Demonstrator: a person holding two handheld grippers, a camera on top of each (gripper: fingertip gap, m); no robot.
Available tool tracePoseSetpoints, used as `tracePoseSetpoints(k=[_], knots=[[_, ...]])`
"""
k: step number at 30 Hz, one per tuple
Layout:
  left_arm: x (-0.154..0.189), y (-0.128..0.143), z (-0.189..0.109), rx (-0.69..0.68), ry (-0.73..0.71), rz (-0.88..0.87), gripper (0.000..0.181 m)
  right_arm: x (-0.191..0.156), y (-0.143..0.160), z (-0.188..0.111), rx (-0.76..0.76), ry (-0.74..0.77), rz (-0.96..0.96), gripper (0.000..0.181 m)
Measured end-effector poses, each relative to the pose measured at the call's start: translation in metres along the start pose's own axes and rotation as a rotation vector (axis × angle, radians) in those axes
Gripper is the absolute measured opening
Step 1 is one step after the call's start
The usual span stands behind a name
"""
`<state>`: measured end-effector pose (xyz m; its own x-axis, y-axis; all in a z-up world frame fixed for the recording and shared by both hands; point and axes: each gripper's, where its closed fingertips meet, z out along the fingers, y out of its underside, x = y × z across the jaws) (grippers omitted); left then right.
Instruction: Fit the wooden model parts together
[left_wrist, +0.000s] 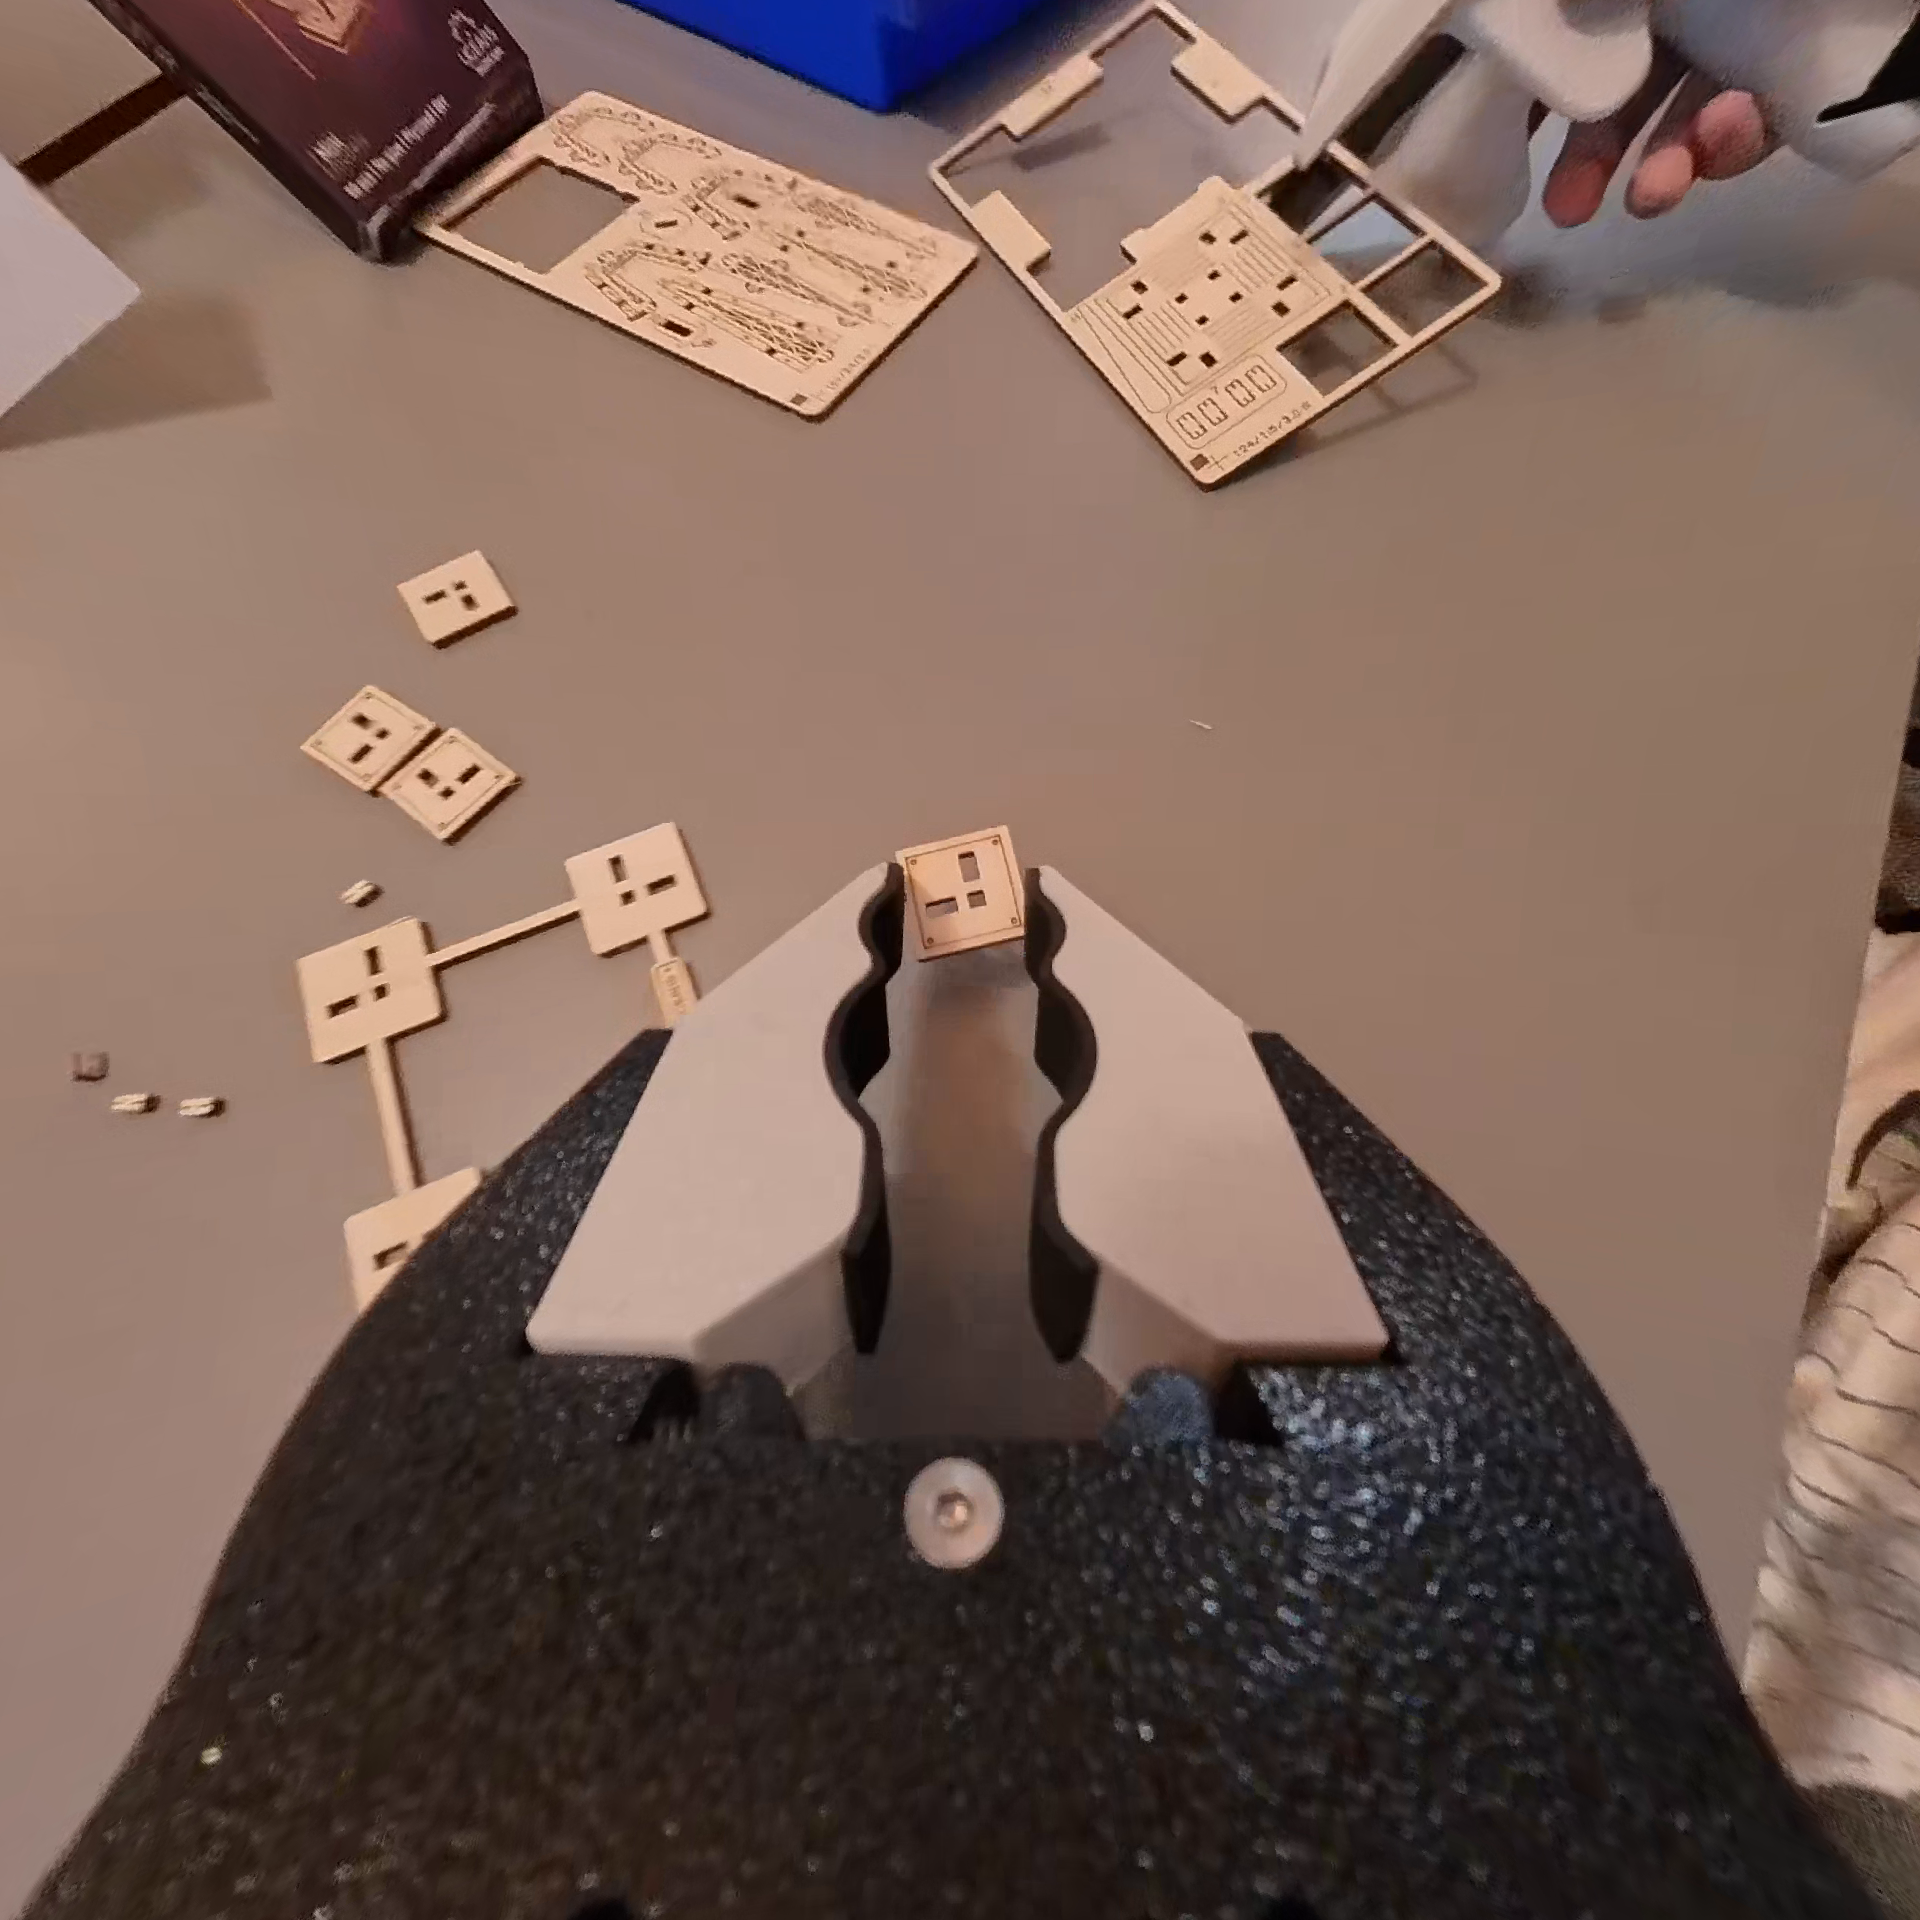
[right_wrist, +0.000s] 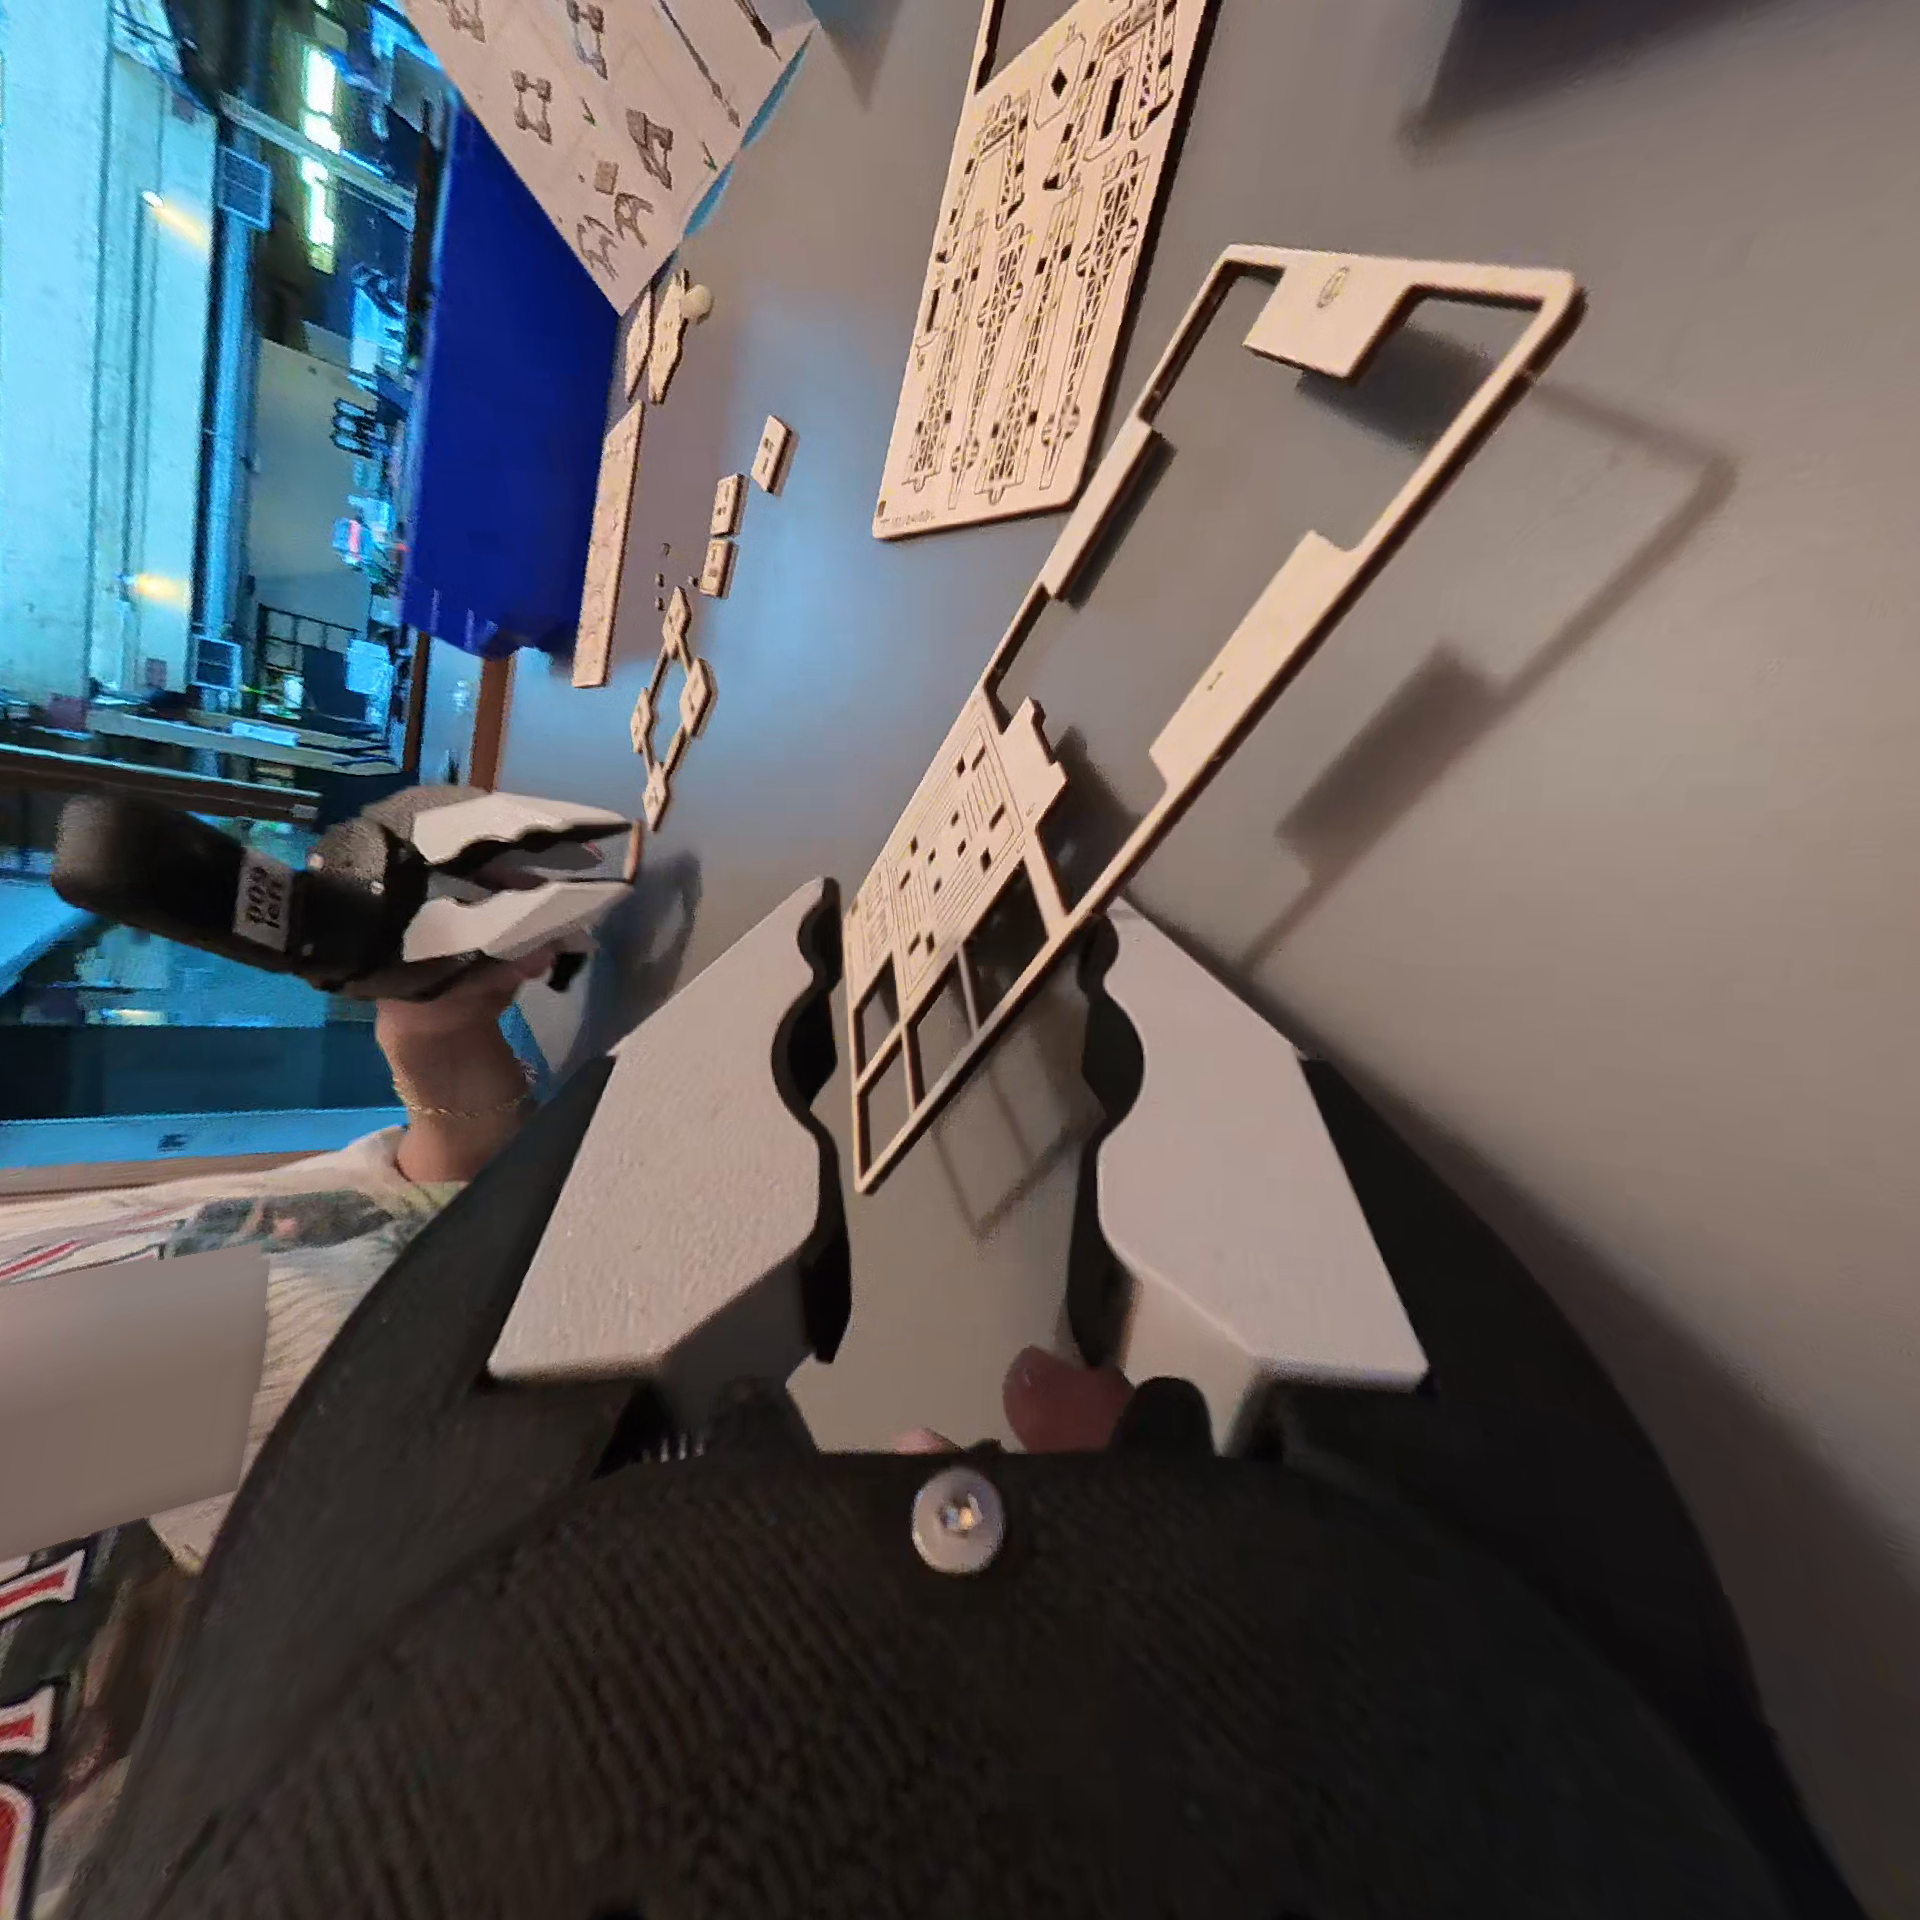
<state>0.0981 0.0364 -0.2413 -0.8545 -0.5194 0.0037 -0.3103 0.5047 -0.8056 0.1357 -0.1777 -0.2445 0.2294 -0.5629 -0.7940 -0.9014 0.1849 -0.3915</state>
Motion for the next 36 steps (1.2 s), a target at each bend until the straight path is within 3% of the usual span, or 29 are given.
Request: tracePoseSetpoints(k=[1,6,10,12,14,16,22,25,28,32,34,36], knots=[[-0.004,-0.001,-0.006,0.010,-0.001,-0.005,0.020,0.000,0.001,-0.005,-0.001,0.021,-0.013,0.049],[-0.043,0.009,-0.042,0.030,-0.053,-0.042,0.020,-0.004,-0.005,-0.037,0.065,0.260,-0.151,0.095],[-0.061,0.019,-0.054,0.008,-0.039,-0.077,0.020,-0.058,-0.023,-0.045,0.173,0.387,-0.463,0.097],[-0.060,0.021,-0.050,-0.013,-0.036,-0.077,0.020,-0.078,-0.033,-0.038,0.193,0.470,-0.622,0.089],[-0.060,0.023,-0.045,-0.041,-0.074,-0.048,0.020,-0.100,-0.048,-0.014,0.259,0.479,-0.746,0.076],[-0.055,0.025,-0.040,-0.071,-0.092,-0.012,0.020,-0.123,-0.046,0.033,0.230,0.364,-0.869,0.060],[-0.055,0.040,-0.028,-0.157,-0.152,-0.012,0.020,-0.125,-0.057,0.144,0.121,0.373,-1.239,0.057],[-0.056,0.039,-0.025,-0.158,-0.181,-0.025,0.020,-0.138,-0.050,0.185,0.096,0.199,-1.334,0.049],[-0.052,0.037,-0.025,-0.161,-0.203,-0.019,0.020,-0.150,-0.049,0.202,0.133,0.110,-1.409,0.047],[-0.050,0.042,-0.022,-0.180,-0.235,0.010,0.020,-0.139,-0.062,0.202,0.230,0.262,-1.577,0.041],[-0.050,0.042,-0.022,-0.176,-0.241,-0.001,0.020,-0.136,-0.059,0.198,0.287,0.295,-1.618,0.030],[-0.049,0.043,-0.022,-0.173,-0.241,-0.016,0.020,-0.128,-0.054,0.197,0.283,0.342,-1.679,0.029]])
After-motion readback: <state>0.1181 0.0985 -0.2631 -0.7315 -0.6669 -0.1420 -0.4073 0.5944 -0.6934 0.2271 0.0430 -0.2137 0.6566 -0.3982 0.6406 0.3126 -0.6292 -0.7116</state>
